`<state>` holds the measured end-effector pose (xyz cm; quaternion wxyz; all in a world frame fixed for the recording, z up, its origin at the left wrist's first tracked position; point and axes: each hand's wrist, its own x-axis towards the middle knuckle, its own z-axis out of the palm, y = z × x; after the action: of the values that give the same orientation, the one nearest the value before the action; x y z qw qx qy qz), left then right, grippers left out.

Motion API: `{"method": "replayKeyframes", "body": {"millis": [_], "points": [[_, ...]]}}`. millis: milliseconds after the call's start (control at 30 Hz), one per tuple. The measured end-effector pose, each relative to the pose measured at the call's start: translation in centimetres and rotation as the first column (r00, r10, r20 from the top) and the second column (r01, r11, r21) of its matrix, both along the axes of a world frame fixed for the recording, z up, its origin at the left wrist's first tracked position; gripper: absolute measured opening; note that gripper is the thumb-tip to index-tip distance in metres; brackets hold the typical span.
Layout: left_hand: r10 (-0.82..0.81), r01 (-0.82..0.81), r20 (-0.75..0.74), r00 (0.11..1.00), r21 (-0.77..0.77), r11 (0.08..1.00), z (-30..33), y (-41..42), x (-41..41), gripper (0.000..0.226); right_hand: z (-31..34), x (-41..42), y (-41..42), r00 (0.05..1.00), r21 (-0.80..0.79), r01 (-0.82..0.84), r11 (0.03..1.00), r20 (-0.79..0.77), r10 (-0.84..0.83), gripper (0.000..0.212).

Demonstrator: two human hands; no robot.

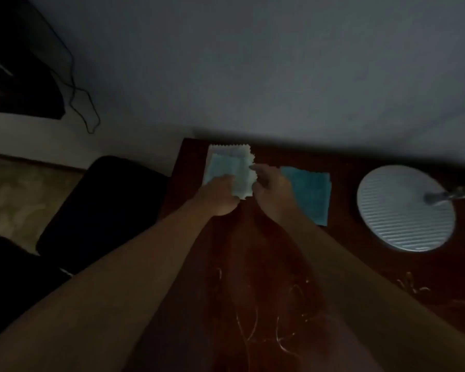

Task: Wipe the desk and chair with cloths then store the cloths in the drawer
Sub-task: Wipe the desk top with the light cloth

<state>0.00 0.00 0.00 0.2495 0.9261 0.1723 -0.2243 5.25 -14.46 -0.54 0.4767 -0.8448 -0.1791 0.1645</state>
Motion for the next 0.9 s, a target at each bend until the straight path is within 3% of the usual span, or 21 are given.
{"method": "replayKeyframes", "body": {"millis": [33,133,267,400,533,667,800,900], "points": [[-0.037,0.039,-0.032,0.999,0.055,0.998,-0.6,-0.2,-0.3,0.069,-0.7,0.1,0.6,1.0,0.005,0.002,1.0,-0.014,-0.002,0.044],[-0.053,0.043,0.067,0.996,0.143,0.989,-1.5,-1.0,-2.0,0.069,-1.3,0.3,2.2,1.0,0.05,-0.023,0.999,-0.01,0.023,0.039],[-0.052,0.042,0.194,0.98,0.058,0.997,-1.6,-2.4,-4.8,0.052,-2.9,-0.2,4.4,0.988,0.068,-0.101,0.993,-0.108,0.108,0.037],[-0.014,0.025,0.242,0.97,-0.043,0.999,-2.4,-1.7,-9.5,0.047,-5.7,-2.4,4.5,0.967,-0.079,-0.255,0.964,-0.031,0.254,0.051],[0.159,-0.19,0.344,0.926,0.06,0.98,-3.9,2.4,-16.1,0.04,-6.8,-3.0,4.6,0.979,-0.093,-0.205,0.974,-0.007,0.205,0.047],[0.316,-0.364,0.324,0.892,0.1,0.926,-5.8,6.1,-22.1,0.053,-6.6,-6.3,4.6,0.985,-0.138,-0.159,0.978,0.04,0.166,0.053],[0.464,-0.449,0.215,0.859,-0.114,0.886,-7.5,5.6,-26.6,0.067,-6.5,-11.3,4.0,0.96,-0.308,-0.152,0.939,0.179,0.214,0.052],[0.452,-0.451,0.277,0.848,-0.073,0.89,-8.3,5.2,-27.3,0.072,-6.1,-12.0,4.0,0.84,-0.609,-0.183,0.772,0.311,0.445,0.059]]}}
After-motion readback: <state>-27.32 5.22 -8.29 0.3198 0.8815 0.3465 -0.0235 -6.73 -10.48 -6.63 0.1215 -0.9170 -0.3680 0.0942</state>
